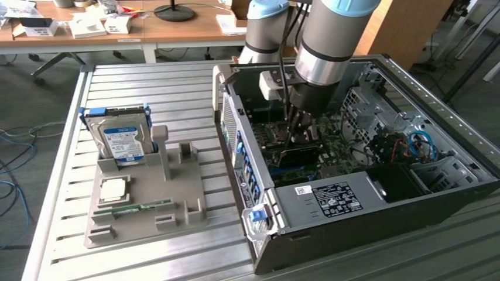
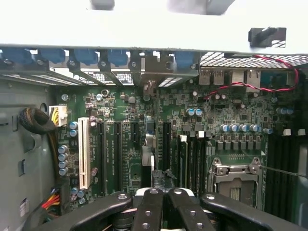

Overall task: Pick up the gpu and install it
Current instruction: 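Press down on the gpu until it lock into place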

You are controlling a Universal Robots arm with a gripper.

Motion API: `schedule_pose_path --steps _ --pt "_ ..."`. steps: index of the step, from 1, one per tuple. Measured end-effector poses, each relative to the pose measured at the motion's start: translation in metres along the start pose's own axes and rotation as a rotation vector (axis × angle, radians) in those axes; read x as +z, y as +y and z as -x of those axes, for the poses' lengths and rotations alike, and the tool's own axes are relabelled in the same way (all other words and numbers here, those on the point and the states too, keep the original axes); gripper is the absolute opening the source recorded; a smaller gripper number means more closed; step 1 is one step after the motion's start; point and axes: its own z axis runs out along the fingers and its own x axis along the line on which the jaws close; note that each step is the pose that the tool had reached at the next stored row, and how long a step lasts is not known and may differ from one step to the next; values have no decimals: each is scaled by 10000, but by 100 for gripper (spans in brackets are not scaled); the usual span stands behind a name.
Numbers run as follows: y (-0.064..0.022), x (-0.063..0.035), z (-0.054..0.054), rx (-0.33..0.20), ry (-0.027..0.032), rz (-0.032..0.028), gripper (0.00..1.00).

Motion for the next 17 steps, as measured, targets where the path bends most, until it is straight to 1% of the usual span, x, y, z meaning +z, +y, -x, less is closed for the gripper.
schedule_pose_path --steps 3,6,12,17 --pt "-1 -1 -6 -1 2 2 11" --pt "-1 -2 -35 0 0 1 11" --pt "-1 5 -61 1 -23 -2 11" --pt "-1 13 -85 1 -25 -3 11"
